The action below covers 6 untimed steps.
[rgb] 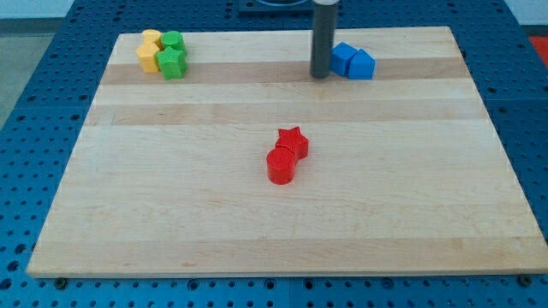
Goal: Move your arm to the top left
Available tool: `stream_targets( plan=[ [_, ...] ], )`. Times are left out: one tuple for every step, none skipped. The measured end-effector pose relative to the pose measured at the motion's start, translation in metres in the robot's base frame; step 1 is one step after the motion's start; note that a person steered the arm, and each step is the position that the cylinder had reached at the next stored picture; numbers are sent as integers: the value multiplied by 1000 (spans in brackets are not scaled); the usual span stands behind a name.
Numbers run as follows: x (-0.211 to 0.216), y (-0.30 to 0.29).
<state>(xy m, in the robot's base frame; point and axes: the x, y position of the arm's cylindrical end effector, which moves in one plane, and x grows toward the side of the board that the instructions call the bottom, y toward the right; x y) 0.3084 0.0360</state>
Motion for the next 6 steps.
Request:
stream_targets(
  plan=[
    [18,-71],
    [35,-156],
    [35,-241],
    [15,-307],
    [1,-340],
    [-9,-340]
  ],
)
